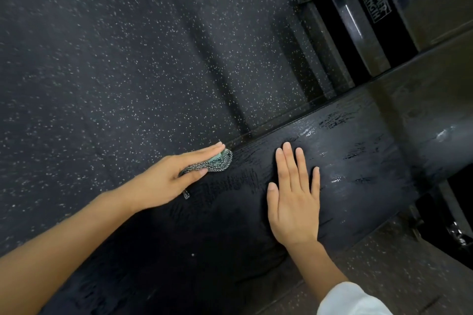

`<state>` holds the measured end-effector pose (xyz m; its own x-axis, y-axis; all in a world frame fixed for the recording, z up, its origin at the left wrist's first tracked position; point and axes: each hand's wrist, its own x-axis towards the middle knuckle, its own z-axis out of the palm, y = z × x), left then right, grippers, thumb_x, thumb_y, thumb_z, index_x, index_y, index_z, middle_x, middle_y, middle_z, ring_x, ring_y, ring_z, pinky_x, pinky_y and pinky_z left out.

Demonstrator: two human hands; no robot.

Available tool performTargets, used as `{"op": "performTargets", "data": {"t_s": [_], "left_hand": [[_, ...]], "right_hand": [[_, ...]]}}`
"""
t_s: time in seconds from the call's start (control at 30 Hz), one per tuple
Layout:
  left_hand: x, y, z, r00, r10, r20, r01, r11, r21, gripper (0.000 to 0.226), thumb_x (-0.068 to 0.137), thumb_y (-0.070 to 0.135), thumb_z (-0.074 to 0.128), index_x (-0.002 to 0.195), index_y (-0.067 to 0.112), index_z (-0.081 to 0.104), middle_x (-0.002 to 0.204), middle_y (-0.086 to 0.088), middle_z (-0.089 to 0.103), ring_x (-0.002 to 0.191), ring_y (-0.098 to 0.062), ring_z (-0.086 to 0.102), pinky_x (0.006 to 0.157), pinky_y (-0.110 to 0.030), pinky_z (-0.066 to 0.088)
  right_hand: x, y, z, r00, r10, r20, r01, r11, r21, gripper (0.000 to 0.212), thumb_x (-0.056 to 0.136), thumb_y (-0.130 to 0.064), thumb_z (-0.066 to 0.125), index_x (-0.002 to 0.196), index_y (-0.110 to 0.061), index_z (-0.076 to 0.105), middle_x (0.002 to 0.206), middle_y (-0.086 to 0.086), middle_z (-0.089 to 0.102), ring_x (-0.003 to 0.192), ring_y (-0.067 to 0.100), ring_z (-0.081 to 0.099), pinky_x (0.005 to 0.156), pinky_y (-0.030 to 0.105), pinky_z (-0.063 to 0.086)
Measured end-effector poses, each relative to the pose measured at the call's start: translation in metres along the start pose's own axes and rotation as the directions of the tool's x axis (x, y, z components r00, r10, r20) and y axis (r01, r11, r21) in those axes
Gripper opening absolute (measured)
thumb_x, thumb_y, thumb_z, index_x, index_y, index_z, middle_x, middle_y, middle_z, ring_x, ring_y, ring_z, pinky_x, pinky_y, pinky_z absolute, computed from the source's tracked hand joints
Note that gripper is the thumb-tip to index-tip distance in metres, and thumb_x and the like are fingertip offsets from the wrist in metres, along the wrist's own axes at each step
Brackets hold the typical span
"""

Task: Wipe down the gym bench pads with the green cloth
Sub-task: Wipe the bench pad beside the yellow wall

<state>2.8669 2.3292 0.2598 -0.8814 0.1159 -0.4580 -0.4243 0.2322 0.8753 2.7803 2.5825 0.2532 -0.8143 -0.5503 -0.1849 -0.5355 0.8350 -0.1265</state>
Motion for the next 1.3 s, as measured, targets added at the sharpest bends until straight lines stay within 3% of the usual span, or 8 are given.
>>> {"op": "performTargets", "data": {"t_s": [0.1,0.23,0.37,0.6,0.83,0.97,1.13,1.3], "left_hand": [[0.008,0.003,0.002,1.000,0.005,-0.001,-0.005,1.000,0.024,0.056,0.103,0.011,0.046,0.146,0.044,0.032,0.151,0.037,0.028,0.141,0.016,0.022,0.120,-0.019,0.019],[0.032,0.016,0.008,0.998,0.054,0.012,-0.054,0.998,0.037,0.059,0.104,0.010,0.045,0.149,0.043,0.029,0.154,0.034,0.023,0.138,0.021,0.019,0.107,-0.028,0.040],[0.065,0.028,0.019,0.991,0.130,-0.013,-0.129,0.990,0.053,0.057,0.104,0.010,0.045,0.149,0.042,0.027,0.159,0.022,0.026,0.143,0.011,0.021,0.120,-0.023,0.024],[0.077,0.030,0.018,0.992,0.123,0.011,-0.123,0.991,0.052,0.050,0.105,0.015,0.044,0.152,0.031,0.034,0.158,0.014,0.030,0.143,0.004,0.024,0.111,-0.002,0.016],[0.041,0.013,0.001,0.991,0.104,0.080,-0.103,0.995,-0.014,0.052,0.105,0.015,0.044,0.141,0.051,0.031,0.157,0.026,0.027,0.144,0.009,0.022,0.122,-0.022,0.018],[0.005,-0.005,-0.008,0.993,0.065,0.098,-0.060,0.997,-0.051,0.054,0.104,0.020,0.043,0.142,0.056,0.029,0.154,0.035,0.026,0.137,-0.001,0.042,0.104,-0.038,0.049],[-0.019,-0.022,-0.011,0.995,0.061,0.081,-0.059,0.998,-0.029,0.053,0.102,0.025,0.042,0.149,0.044,0.026,0.155,0.035,0.023,0.143,0.013,0.019,0.120,-0.017,0.015],[-0.006,-0.010,-0.003,0.996,0.055,0.063,-0.057,0.998,0.033,0.056,0.105,0.018,0.040,0.146,0.051,0.021,0.157,0.032,0.020,0.142,0.015,0.019,0.121,-0.025,0.024]], "right_hand": [[0.001,-0.001,-0.001,1.000,0.006,-0.003,-0.006,1.000,0.010,0.060,0.097,-0.031,0.025,0.156,-0.018,0.018,0.164,-0.005,0.011,0.151,0.016,0.007,0.120,0.049,0.008],[0.000,-0.002,-0.001,1.000,0.013,-0.005,-0.013,1.000,0.018,0.060,0.098,-0.031,0.024,0.156,-0.019,0.018,0.164,-0.006,0.011,0.151,0.015,0.006,0.121,0.049,0.008],[0.001,-0.001,0.001,1.000,0.015,-0.019,-0.014,1.000,0.019,0.059,0.098,-0.031,0.024,0.156,-0.019,0.019,0.164,-0.006,0.011,0.151,0.014,0.006,0.121,0.049,0.008],[0.002,-0.002,0.000,0.999,0.027,-0.030,-0.026,0.999,0.023,0.059,0.098,-0.031,0.023,0.156,-0.020,0.018,0.164,-0.007,0.011,0.151,0.013,0.005,0.120,0.050,0.010],[0.002,-0.003,0.000,0.999,0.026,-0.035,-0.025,0.999,0.023,0.059,0.098,-0.030,0.022,0.156,-0.021,0.018,0.164,-0.007,0.011,0.151,0.012,0.005,0.121,0.048,0.008],[0.001,-0.003,-0.001,0.999,0.031,-0.031,-0.030,0.999,0.025,0.059,0.098,-0.030,0.021,0.156,-0.021,0.017,0.164,-0.008,0.010,0.151,0.012,0.004,0.122,0.047,0.006],[0.001,-0.003,0.000,0.999,0.036,-0.033,-0.035,0.999,0.016,0.059,0.098,-0.031,0.021,0.156,-0.021,0.017,0.164,-0.008,0.010,0.151,0.012,0.003,0.122,0.047,0.005],[0.002,-0.003,0.001,0.998,0.035,-0.049,-0.034,0.999,0.017,0.059,0.098,-0.031,0.021,0.156,-0.021,0.018,0.164,-0.007,0.012,0.151,0.012,0.004,0.121,0.045,0.004]]}}
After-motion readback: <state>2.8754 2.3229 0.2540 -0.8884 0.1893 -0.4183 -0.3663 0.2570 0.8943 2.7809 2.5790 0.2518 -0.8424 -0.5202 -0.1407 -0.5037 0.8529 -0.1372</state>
